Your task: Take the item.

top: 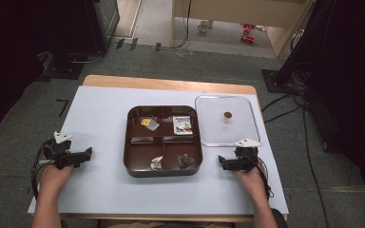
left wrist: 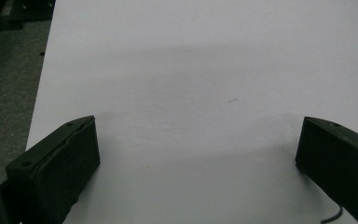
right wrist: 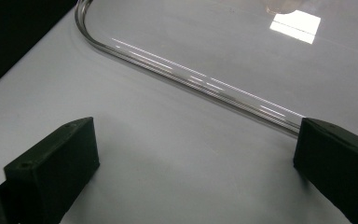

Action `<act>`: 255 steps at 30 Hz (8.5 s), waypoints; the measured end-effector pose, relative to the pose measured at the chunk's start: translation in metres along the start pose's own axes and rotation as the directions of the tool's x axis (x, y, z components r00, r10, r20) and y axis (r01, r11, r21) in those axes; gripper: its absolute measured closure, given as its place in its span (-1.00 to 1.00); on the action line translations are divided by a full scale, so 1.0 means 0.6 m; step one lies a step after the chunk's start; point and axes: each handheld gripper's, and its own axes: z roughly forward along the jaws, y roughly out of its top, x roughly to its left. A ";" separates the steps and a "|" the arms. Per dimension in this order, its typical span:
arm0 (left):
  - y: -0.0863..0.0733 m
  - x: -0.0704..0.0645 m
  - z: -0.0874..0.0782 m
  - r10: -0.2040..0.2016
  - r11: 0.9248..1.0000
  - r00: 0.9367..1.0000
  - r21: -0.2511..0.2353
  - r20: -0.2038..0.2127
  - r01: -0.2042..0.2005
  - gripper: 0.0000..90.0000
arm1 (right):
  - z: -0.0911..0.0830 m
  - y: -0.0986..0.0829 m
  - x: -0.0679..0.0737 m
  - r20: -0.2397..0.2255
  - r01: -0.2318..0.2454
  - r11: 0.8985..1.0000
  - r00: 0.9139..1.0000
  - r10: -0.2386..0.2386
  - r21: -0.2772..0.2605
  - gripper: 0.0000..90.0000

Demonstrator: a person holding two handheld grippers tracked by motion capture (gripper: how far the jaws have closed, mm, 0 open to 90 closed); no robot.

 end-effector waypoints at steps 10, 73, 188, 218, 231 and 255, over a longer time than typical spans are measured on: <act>0.000 0.000 0.000 0.000 1.000 1.000 0.000 0.000 0.000 -1.00 | 0.000 0.000 0.000 0.001 -0.002 1.000 1.000 0.002 0.001 -1.00; 0.071 -0.056 -0.049 0.155 0.988 0.937 -0.041 0.312 -0.150 -0.26 | 0.000 0.000 0.001 0.001 -0.001 1.000 1.000 0.001 0.002 -1.00; 0.104 -0.334 0.004 0.469 0.798 0.571 -0.046 0.674 -0.601 0.51 | 0.000 0.000 0.001 0.002 -0.001 1.000 1.000 0.001 0.000 -1.00; 0.133 -0.258 -0.024 0.387 0.893 0.662 -0.082 0.642 -0.443 0.64 | 0.000 0.000 0.000 0.003 0.001 1.000 1.000 -0.001 -0.002 -1.00; 0.136 -0.215 -0.041 0.342 0.928 0.701 -0.106 0.626 -0.358 0.64 | 0.000 0.000 0.001 0.001 -0.001 1.000 1.000 0.001 0.000 -1.00; 0.137 -0.145 -0.076 0.274 0.961 0.757 -0.148 0.593 -0.232 0.64 | 0.000 0.000 0.000 0.000 -0.001 1.000 1.000 0.001 0.002 -1.00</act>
